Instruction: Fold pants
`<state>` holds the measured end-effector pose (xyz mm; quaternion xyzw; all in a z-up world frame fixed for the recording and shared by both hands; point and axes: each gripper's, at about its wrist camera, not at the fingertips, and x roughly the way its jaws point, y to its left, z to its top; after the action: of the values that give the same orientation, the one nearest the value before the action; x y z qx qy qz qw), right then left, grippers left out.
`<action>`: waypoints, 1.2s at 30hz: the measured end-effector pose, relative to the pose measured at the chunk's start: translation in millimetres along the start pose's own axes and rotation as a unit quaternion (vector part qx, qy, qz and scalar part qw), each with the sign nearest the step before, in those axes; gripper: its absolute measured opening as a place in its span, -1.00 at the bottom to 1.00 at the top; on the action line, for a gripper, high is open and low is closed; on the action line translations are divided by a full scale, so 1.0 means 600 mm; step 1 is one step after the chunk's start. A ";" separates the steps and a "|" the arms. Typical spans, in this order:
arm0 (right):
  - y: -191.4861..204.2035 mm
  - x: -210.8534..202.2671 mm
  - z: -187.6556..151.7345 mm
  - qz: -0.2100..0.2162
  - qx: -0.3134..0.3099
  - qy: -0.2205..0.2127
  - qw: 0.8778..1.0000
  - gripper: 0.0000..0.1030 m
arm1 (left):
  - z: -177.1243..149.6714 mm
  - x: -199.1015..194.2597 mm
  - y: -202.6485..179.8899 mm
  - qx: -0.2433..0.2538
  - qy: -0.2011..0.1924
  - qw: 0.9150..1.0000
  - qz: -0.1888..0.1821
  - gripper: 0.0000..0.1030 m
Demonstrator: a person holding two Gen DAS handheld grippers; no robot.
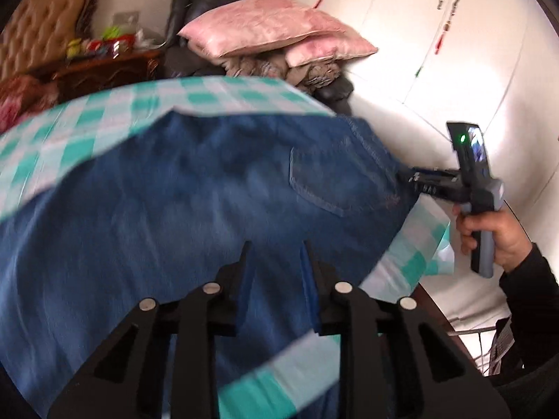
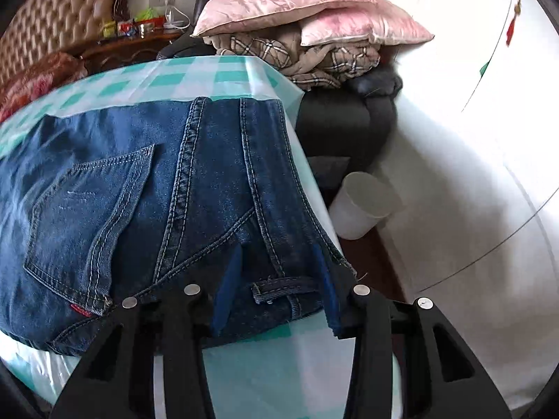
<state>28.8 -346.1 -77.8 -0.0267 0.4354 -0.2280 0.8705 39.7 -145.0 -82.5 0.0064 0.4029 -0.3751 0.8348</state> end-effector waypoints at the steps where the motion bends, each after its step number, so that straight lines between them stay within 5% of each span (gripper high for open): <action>1: 0.000 -0.006 0.002 -0.011 0.005 0.002 1.000 -0.25 | -0.012 -0.006 0.003 -0.012 0.001 1.000 0.005 -0.55; 5: 0.022 -0.063 0.004 0.001 0.048 -0.015 0.999 -0.14 | -0.045 -0.018 0.036 -0.043 0.019 0.998 0.036 -0.56; 10: 0.145 -0.108 -0.008 0.038 0.012 -0.016 0.999 0.07 | -0.076 -0.025 0.075 -0.084 0.040 0.994 0.064 -0.58; 15: 0.202 -0.088 -0.031 0.018 -0.014 0.018 1.000 0.08 | -0.083 -0.049 0.093 -0.099 0.033 0.991 0.079 -0.58; 26: 0.210 -0.089 -0.047 -0.001 -0.024 0.015 1.000 0.08 | -0.093 -0.092 0.180 -0.150 0.024 0.977 0.152 -0.58; 36: 0.198 -0.099 -0.038 0.017 -0.010 0.007 1.000 0.08 | -0.095 -0.089 0.178 -0.138 0.022 0.978 0.157 -0.58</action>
<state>25.3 -211.2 -76.7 -0.0267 0.4437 -0.2090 0.8711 48.2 -17.2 -116.1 -0.0380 0.4630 -0.1801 0.8670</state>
